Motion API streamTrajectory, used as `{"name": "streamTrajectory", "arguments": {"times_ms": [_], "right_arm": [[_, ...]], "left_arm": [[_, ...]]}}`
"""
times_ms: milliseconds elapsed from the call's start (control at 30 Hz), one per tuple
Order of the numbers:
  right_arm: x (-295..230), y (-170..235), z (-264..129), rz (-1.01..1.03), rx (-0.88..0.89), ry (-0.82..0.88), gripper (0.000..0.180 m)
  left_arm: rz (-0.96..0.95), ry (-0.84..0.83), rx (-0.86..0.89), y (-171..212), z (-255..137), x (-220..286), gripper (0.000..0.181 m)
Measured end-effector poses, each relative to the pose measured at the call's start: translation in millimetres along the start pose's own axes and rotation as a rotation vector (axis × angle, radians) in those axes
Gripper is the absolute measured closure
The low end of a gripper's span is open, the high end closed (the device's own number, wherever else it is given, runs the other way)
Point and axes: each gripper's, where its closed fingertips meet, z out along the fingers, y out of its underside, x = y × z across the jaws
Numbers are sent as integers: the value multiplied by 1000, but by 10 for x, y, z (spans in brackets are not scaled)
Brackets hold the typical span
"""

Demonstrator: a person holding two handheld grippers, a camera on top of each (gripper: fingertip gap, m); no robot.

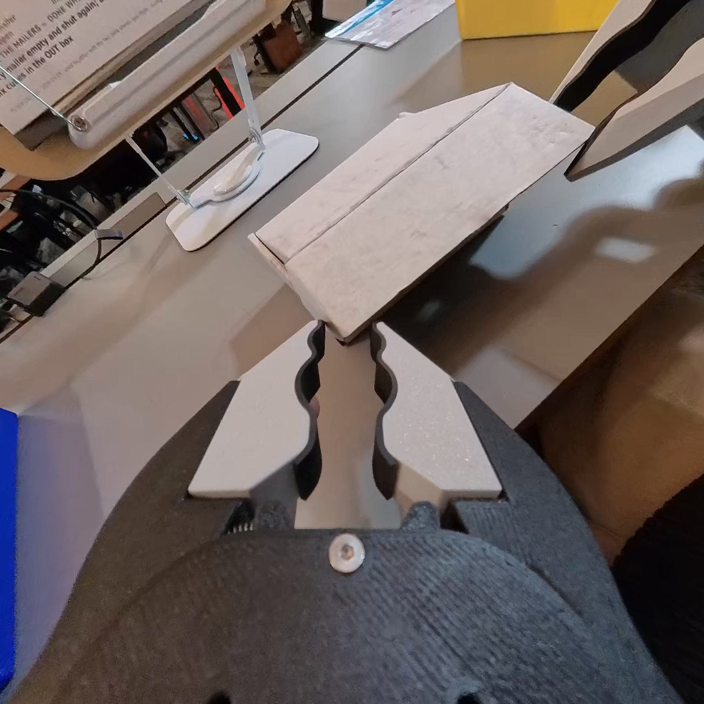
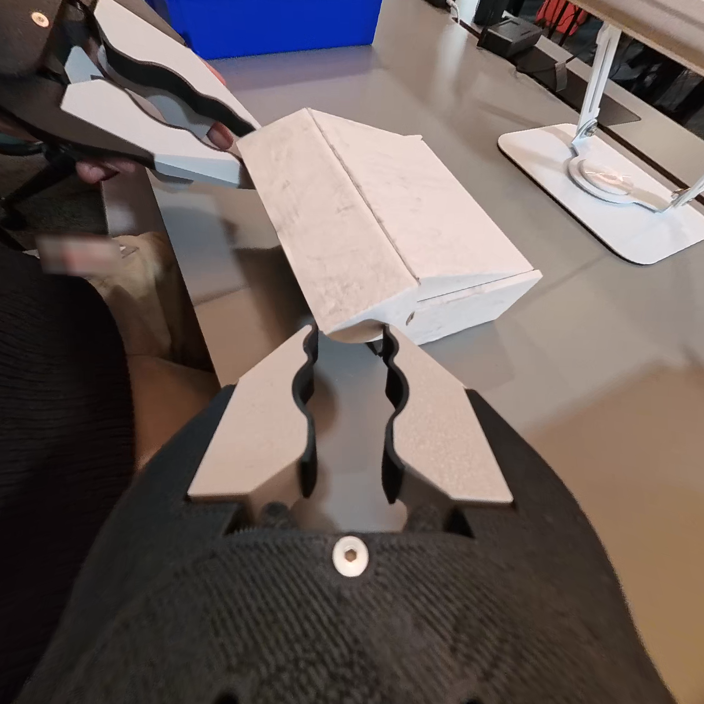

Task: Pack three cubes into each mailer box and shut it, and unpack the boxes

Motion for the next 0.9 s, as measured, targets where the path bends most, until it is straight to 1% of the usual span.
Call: {"name": "streamTrajectory", "arguments": {"times_ms": [100, 267, 367, 600, 900], "right_arm": [[-2, -53, -26, 22, 24, -9, 148], [-5, -123, -69, 81, 66, -37, 150], [-27, -104, -61, 104, 60, -62, 149], [-89, -33, -2, 70, 17, -68, 149], [-106, -84, -17, 150, 46, -115, 150]], "left_arm": [[-4, 1, 26, -48, -26, -9, 157], [-16, -1, 56, -101, -54, -30, 157], [-9, 8, 45, -75, -46, -11, 156], [22, 10, 2, 15, -28, -6, 155], [19, 22, 27, -25, -64, -20, 156]]}}
